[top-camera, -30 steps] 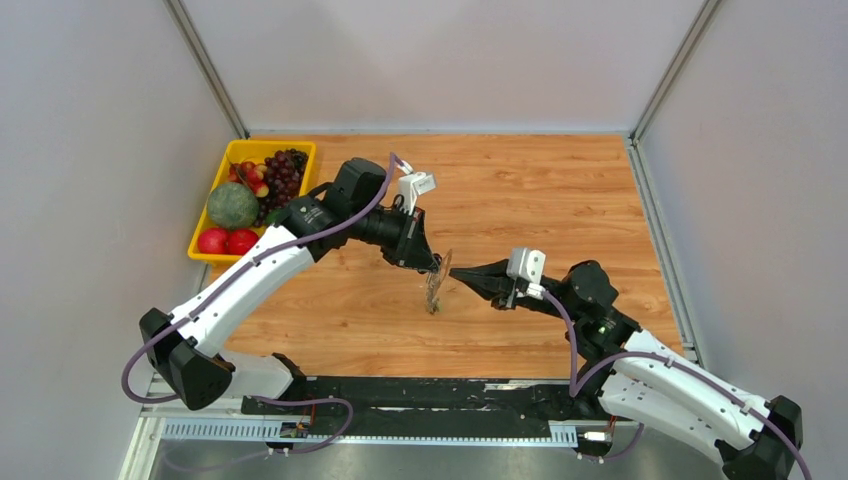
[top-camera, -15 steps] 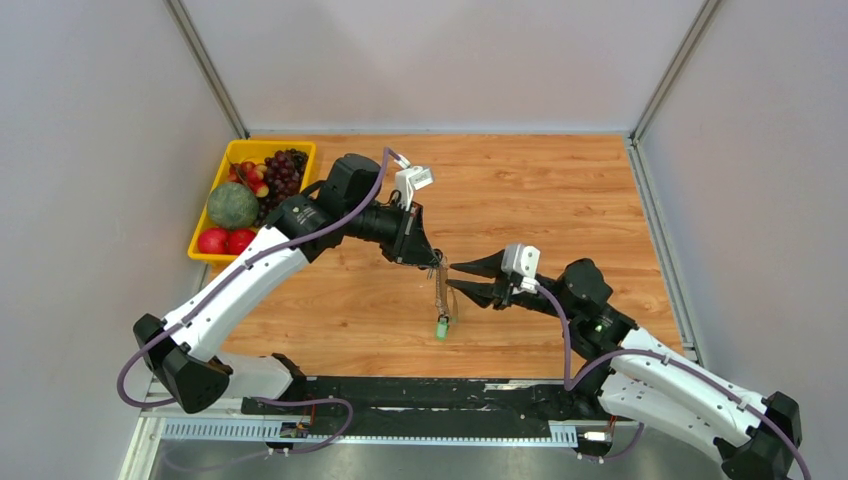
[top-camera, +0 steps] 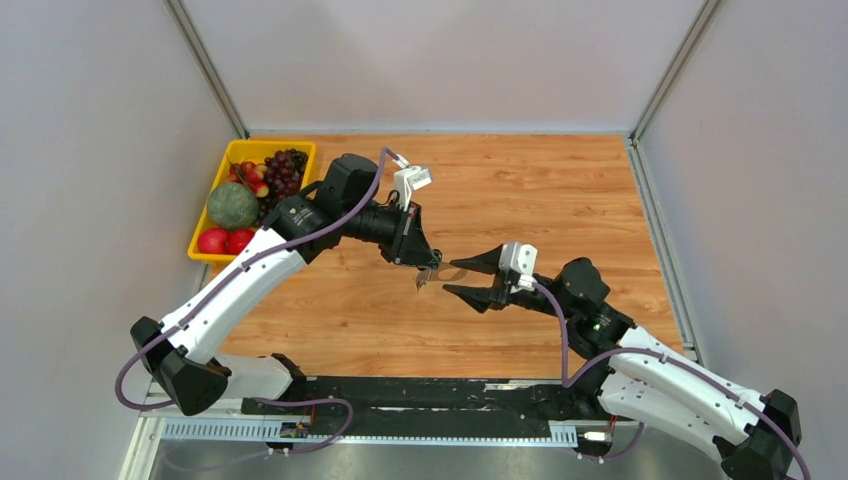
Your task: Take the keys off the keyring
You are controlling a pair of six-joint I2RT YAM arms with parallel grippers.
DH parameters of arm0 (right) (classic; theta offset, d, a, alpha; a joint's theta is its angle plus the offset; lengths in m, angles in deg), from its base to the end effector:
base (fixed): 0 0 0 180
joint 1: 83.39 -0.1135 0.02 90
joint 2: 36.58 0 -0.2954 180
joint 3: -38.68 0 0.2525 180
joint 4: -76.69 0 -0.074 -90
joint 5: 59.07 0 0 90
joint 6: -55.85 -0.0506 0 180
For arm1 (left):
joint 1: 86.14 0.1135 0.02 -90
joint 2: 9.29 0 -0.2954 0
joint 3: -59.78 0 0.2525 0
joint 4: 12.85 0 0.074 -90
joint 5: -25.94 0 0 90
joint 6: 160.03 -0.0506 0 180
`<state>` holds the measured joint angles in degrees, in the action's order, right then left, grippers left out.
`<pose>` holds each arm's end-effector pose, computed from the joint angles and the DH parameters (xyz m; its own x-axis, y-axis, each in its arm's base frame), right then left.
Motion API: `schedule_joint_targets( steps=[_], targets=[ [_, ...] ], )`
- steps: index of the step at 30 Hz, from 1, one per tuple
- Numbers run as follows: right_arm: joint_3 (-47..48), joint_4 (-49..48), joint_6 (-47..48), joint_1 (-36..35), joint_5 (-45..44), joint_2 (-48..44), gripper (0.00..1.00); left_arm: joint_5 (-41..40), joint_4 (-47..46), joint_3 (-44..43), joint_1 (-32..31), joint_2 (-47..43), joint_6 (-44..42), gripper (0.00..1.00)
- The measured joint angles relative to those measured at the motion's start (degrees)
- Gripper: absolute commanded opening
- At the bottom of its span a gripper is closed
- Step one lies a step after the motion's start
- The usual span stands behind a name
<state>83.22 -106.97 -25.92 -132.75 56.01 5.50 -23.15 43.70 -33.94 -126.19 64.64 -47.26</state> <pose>0.0959 0.1446 0.3351 0.2064 0.0414 -0.9776 -0.9419 0.2789 -0.1871 0.1821 -0.1964 0.4157 -0.7661 0.2618 -0.5870 0.6414 0.3712 -0.6714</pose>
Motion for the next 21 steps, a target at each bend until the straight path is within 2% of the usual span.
schedule_joint_targets(
  steps=[5, 21],
  targets=[
    [0.2, 0.0, 0.0, 0.0, 0.5, 1.5, 0.42, 0.2, 0.0, 0.0, 0.0, -0.2, 0.0, 0.0],
    [1.5, -0.5, -0.6, -1.0, 2.1, 4.4, 0.45, 0.7, 0.0, 0.0, 0.0, -0.6, 0.1, 0.0]
  ],
)
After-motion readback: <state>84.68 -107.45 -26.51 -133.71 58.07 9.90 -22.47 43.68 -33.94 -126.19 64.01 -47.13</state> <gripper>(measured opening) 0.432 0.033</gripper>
